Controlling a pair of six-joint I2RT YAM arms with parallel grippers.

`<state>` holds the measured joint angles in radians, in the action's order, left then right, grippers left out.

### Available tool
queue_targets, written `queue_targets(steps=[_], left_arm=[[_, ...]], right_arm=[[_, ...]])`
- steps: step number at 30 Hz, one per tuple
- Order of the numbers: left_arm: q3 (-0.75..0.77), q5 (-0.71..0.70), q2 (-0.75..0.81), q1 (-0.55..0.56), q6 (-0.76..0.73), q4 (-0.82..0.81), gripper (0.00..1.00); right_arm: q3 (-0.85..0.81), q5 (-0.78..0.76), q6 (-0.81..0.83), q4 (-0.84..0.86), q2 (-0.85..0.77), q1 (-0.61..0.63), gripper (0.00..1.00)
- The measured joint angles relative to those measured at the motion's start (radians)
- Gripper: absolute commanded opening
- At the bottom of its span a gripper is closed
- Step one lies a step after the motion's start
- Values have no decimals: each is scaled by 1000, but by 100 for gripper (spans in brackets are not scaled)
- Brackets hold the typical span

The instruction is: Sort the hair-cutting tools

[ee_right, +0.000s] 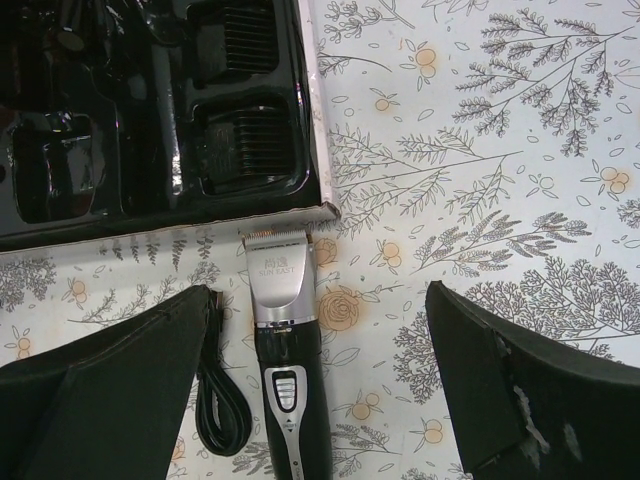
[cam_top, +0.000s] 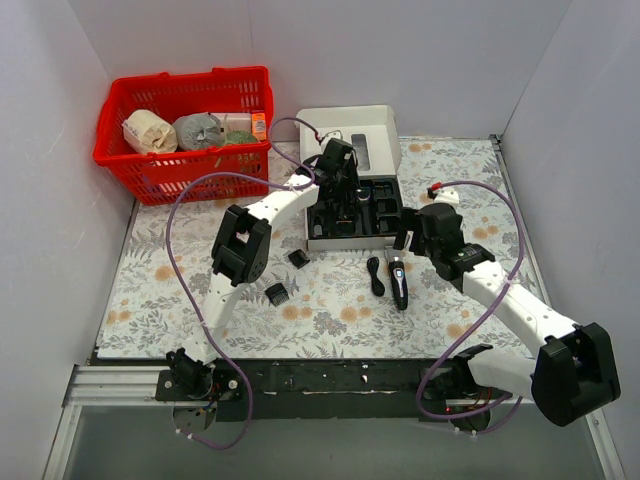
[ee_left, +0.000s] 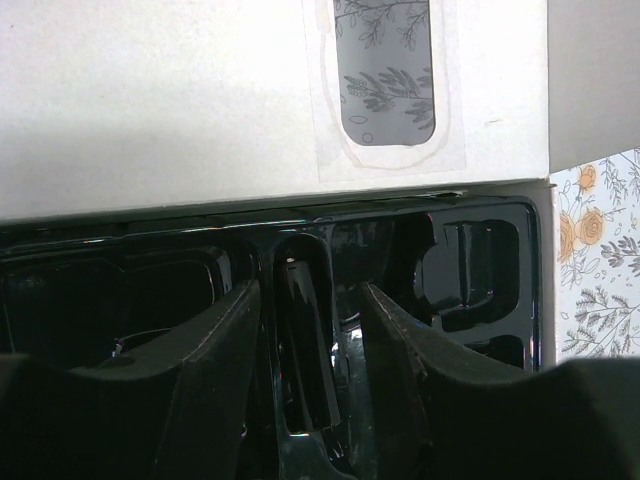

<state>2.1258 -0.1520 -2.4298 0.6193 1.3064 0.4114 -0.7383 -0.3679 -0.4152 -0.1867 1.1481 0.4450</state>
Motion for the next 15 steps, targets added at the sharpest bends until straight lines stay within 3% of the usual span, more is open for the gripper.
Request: queue_targets(steps=[6, 10, 13, 15], left_arm=[[-5, -1, 2, 0, -2, 0, 56], [-45, -16, 26, 0, -7, 16, 62], [-99, -41, 74, 0, -15, 39, 73], [-158, -58, 139, -1, -18, 59, 82]], right_arm=[[-15, 12, 20, -1, 27, 11, 98], [-121, 77, 68, -5, 132, 15, 94], [-229, 140, 96, -4, 223, 15, 79], [-296, 178, 109, 3, 280, 16, 61]])
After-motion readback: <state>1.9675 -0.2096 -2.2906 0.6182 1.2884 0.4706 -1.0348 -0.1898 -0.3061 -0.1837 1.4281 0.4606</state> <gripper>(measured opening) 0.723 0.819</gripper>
